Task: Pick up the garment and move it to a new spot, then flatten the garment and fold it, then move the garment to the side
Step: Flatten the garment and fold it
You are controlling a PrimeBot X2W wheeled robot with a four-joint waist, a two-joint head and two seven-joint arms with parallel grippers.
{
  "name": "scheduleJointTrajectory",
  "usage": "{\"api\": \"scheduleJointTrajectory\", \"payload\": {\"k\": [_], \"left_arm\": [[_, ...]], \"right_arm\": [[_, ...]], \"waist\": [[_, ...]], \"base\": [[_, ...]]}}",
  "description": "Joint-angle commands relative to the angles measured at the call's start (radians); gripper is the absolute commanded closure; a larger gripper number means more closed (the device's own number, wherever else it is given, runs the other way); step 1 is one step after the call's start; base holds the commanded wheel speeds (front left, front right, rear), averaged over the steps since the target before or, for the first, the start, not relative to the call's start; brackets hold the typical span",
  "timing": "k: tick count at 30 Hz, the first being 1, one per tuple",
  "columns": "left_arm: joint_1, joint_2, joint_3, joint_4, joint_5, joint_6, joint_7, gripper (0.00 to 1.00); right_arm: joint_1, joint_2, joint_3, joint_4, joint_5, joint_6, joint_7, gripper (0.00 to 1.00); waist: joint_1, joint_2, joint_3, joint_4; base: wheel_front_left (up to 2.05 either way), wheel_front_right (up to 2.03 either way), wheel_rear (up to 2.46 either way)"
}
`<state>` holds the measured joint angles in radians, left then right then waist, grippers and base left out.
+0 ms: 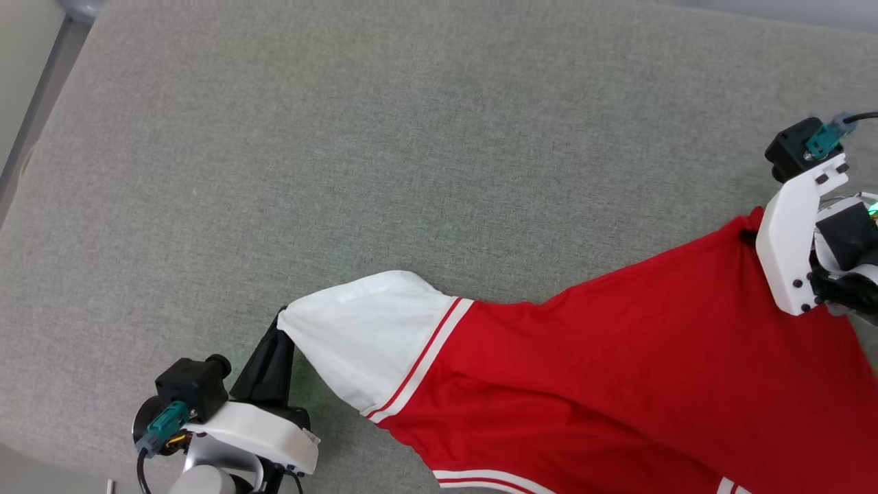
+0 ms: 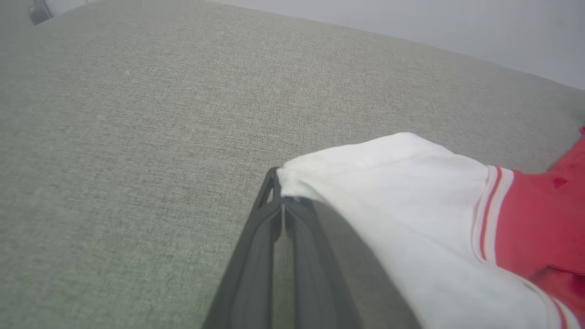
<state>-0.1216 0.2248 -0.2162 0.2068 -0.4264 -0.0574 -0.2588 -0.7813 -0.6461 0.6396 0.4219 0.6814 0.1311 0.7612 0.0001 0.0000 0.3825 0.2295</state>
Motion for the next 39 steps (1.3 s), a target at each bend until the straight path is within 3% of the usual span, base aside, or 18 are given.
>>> {"api": "scheduleJointTrajectory", "payload": {"k": [1, 10, 18, 25, 30, 39], "left_arm": [[0.006, 0.007, 0.004, -0.001, 0.006, 0.002, -0.006, 1.00], [0.023, 0.052, 0.025, -0.060, 0.030, 0.024, -0.004, 1.00], [-0.062, 0.104, 0.069, -0.189, 0.026, 0.041, 0.024, 1.00], [-0.249, 0.152, 0.090, -0.307, 0.042, 0.046, 0.096, 1.00], [-0.417, 0.193, 0.092, -0.343, 0.047, 0.022, 0.157, 1.00], [-0.815, 0.243, 0.077, -0.314, 0.053, -0.022, 0.248, 1.00]], "right_arm": [[0.005, 0.009, 0.011, 0.010, 0.008, -0.001, -0.022, 1.00], [0.030, -0.022, -0.009, -0.062, 0.059, -0.001, -0.234, 1.00], [0.056, -0.005, -0.147, -0.164, 0.061, -0.001, -0.379, 1.00], [0.029, 0.062, -0.285, -0.256, -0.006, -0.001, -0.430, 1.00], [-0.024, 0.118, -0.374, -0.303, -0.068, -0.001, -0.425, 1.00], [-0.281, 0.193, -0.498, -0.300, -0.163, -0.001, -0.387, 1.00]], "waist": [[-0.0001, 0.0000, -0.019, -0.013], [-0.0001, 0.0000, -0.118, -0.072], [-0.0001, 0.0000, -0.165, -0.129], [-0.0001, 0.0000, -0.166, -0.171], [-0.0001, 0.0000, -0.131, -0.196], [-0.0001, 0.0000, 0.031, -0.212]], "base": [[0.00, 0.00, 0.00], [0.00, 0.00, 0.00], [0.00, 0.00, 0.00], [0.00, 0.00, 0.00], [0.00, 0.00, 0.00], [0.00, 0.00, 0.00]]}}
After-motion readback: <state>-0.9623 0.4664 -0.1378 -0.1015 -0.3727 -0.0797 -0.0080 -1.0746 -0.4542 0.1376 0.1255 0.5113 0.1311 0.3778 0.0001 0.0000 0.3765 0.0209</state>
